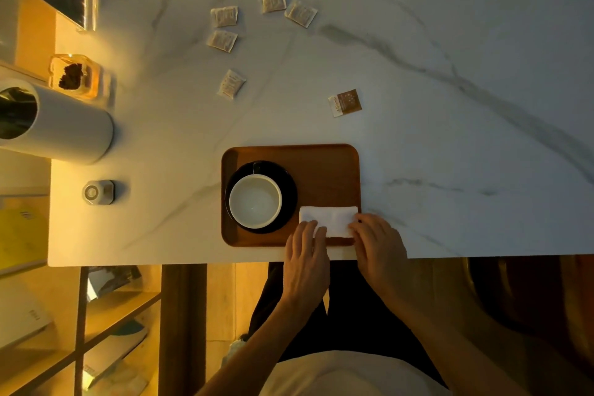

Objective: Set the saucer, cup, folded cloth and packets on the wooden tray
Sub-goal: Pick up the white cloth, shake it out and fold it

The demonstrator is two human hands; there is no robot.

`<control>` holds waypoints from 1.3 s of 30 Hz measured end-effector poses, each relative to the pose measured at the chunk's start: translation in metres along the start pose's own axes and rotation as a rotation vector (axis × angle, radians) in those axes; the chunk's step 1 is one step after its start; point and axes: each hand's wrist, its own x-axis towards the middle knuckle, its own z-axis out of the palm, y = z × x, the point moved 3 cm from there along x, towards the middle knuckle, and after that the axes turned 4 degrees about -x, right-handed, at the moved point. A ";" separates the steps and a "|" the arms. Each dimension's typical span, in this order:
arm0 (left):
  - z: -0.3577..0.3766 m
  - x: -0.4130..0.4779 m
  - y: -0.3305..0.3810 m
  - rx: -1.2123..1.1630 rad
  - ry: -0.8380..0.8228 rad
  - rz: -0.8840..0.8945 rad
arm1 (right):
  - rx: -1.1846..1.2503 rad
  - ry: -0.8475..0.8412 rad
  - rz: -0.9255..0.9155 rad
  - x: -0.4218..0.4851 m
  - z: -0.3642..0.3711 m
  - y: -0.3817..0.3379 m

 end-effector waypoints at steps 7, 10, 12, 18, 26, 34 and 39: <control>0.028 -0.018 -0.021 0.079 -0.157 -0.018 | -0.182 -0.235 -0.041 -0.032 0.016 -0.014; 0.027 -0.016 -0.025 0.079 -0.161 -0.022 | -0.182 -0.285 -0.015 -0.031 0.019 -0.014; 0.028 -0.014 -0.028 0.068 -0.162 -0.035 | -0.178 -0.309 -0.006 -0.028 0.022 -0.015; 0.029 -0.009 -0.034 0.012 -0.208 -0.058 | -0.219 -0.369 0.003 -0.023 0.028 -0.012; 0.023 -0.010 -0.039 -0.044 -0.182 -0.059 | -0.167 -0.333 -0.017 -0.026 0.031 -0.010; 0.014 -0.007 -0.030 -0.094 -0.104 -0.058 | -0.151 -0.299 -0.002 -0.025 0.030 -0.014; 0.016 0.005 -0.023 -0.098 -0.091 -0.026 | -0.189 -0.287 0.031 -0.010 0.032 -0.018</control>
